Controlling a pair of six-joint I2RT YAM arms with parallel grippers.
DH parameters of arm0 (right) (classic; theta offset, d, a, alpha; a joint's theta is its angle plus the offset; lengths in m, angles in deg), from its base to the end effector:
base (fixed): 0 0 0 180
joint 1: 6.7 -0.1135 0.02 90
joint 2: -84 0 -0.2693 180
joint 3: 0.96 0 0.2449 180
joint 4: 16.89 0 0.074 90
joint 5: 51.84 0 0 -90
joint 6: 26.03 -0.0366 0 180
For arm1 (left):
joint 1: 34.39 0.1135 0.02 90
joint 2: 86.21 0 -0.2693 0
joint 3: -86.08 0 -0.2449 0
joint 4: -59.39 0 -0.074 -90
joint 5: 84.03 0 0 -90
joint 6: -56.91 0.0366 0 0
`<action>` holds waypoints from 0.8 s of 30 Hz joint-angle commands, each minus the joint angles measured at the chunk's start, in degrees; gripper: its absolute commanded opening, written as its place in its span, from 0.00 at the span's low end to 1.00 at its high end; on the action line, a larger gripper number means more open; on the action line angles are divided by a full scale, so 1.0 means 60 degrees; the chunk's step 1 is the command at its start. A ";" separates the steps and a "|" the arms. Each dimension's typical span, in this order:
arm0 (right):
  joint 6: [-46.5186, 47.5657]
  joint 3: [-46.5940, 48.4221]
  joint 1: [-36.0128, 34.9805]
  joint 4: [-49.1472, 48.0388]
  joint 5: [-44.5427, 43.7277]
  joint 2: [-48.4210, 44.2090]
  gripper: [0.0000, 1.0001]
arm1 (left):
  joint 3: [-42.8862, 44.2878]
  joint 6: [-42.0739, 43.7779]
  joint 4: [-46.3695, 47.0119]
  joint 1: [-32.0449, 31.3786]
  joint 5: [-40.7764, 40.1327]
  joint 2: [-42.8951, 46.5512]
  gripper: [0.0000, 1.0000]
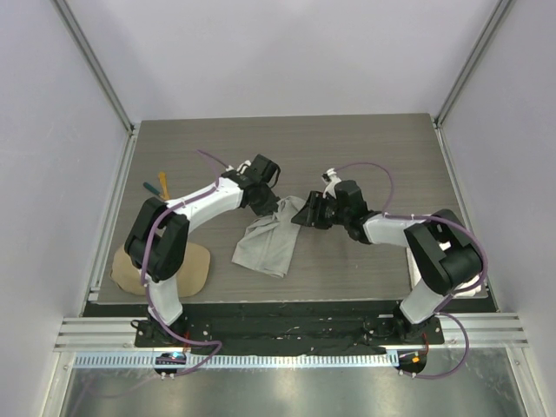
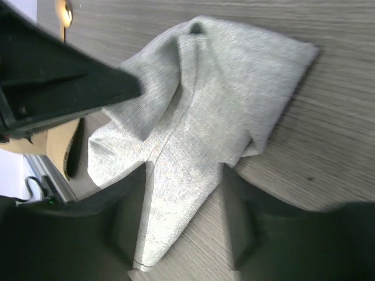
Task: Fold the napkin into a case and place the utensils inside
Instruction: Stuff the 2/3-rectangle-folded napkin at the center of the board.
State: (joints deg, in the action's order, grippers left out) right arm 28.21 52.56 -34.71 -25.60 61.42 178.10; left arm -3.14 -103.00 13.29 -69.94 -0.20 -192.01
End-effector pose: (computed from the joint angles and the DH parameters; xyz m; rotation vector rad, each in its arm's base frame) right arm 0.2728 0.1615 0.1660 -0.1052 2.2725 1.0586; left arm 0.3140 -0.2196 0.2125 -0.8378 2.5822 -0.4676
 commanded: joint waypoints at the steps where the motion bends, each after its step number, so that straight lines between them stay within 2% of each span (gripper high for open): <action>1: 0.0147 0.0695 0.0420 0.0434 0.0691 -0.0070 0.42 | 0.0359 0.0592 0.0016 -0.0007 -0.0275 0.0216 0.00; 2: 0.0045 0.0957 0.0507 0.0403 0.0823 0.0192 0.36 | 0.0388 0.0578 0.0032 0.0007 -0.0260 0.0216 0.00; 3: 0.0015 0.1104 0.0508 0.0432 0.0882 0.0340 0.25 | 0.0417 0.0577 0.0018 0.0007 -0.0274 0.0187 0.00; 5: -0.0073 0.1499 0.0508 0.0447 0.0985 0.0821 0.14 | 0.0534 0.0519 -0.0026 0.0007 -0.0275 0.0114 0.00; 7: -0.0176 0.1618 0.0508 0.0258 0.0957 0.1087 0.08 | 0.0622 0.0475 -0.0041 0.0022 -0.0231 0.0011 0.00; 12: -0.0323 0.2028 0.0464 -0.0081 0.0883 0.2023 0.01 | 0.0813 0.0416 -0.0027 0.0007 -0.0289 -0.0150 0.00; 15: -0.0264 0.2131 0.0450 -0.0402 0.0664 0.2201 0.01 | 0.1017 0.0431 -0.0128 -0.0007 -0.0289 -0.0311 0.00; 24: 0.0102 0.3054 0.0201 0.0022 0.0136 0.2772 0.01 | 0.1296 0.0402 -0.0187 -0.0037 -0.0348 -0.0692 0.00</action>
State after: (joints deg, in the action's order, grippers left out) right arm 27.00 66.94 -32.35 -24.40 64.13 193.71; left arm 1.89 -101.19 12.68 -69.94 -0.71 -195.70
